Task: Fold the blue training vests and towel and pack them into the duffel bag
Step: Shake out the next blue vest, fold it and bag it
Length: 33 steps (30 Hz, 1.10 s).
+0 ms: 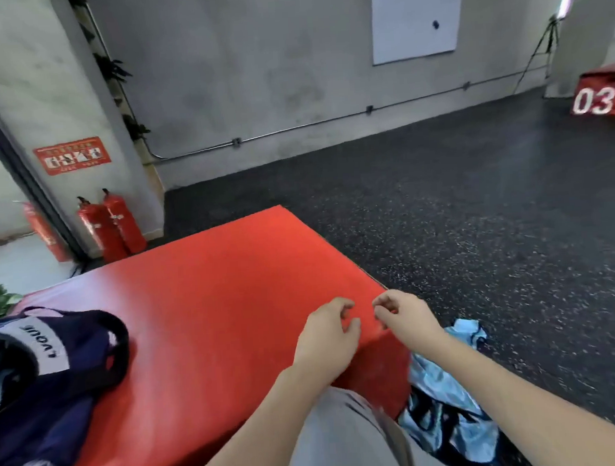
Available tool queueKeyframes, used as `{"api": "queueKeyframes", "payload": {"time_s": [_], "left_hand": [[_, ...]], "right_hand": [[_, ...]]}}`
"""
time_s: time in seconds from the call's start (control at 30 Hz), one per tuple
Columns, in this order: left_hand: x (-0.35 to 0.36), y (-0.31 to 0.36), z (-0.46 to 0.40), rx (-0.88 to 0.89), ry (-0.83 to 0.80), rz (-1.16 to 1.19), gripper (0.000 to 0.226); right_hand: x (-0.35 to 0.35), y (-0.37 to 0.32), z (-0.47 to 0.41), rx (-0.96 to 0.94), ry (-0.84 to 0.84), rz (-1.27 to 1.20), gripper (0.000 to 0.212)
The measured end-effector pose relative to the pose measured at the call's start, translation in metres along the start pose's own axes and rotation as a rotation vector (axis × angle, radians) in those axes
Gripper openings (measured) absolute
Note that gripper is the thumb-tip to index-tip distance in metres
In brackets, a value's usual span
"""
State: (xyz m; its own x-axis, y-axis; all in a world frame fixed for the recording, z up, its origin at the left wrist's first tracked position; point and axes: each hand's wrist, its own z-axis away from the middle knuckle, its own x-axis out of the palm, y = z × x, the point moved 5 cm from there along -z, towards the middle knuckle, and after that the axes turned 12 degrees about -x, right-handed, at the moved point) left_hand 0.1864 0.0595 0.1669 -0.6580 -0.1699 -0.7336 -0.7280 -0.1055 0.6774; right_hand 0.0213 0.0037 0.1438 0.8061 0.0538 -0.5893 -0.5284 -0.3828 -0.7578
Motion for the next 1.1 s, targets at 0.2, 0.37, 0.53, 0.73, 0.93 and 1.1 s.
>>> {"api": "queueKeyframes", "payload": {"time_s": [0.2,0.37,0.53,0.73,0.93,1.1], "left_hand": [[0.104,0.046,0.0,-0.02,-0.236,-0.129,0.032],[0.182,0.042,-0.001,-0.073,-0.363,-0.198,0.035],[0.244,0.019,-0.013,-0.131,-0.451,-0.292,0.037],[0.3,-0.015,-0.035,-0.221,-0.524,-0.378,0.031],[0.344,-0.04,-0.051,-0.275,-0.596,-0.419,0.034],[0.369,-0.052,-0.061,-0.273,-0.629,-0.423,0.039]], "right_hand": [[-0.041,0.119,0.047,0.25,0.027,-0.005,0.015],[-0.049,0.194,0.076,0.392,0.004,-0.007,0.016],[-0.034,0.261,0.094,0.493,-0.072,-0.015,0.013],[0.0,0.326,0.1,0.566,-0.193,-0.009,0.006],[0.041,0.372,0.093,0.618,-0.244,-0.006,0.025],[0.07,0.397,0.084,0.602,-0.304,0.047,0.038]]}}
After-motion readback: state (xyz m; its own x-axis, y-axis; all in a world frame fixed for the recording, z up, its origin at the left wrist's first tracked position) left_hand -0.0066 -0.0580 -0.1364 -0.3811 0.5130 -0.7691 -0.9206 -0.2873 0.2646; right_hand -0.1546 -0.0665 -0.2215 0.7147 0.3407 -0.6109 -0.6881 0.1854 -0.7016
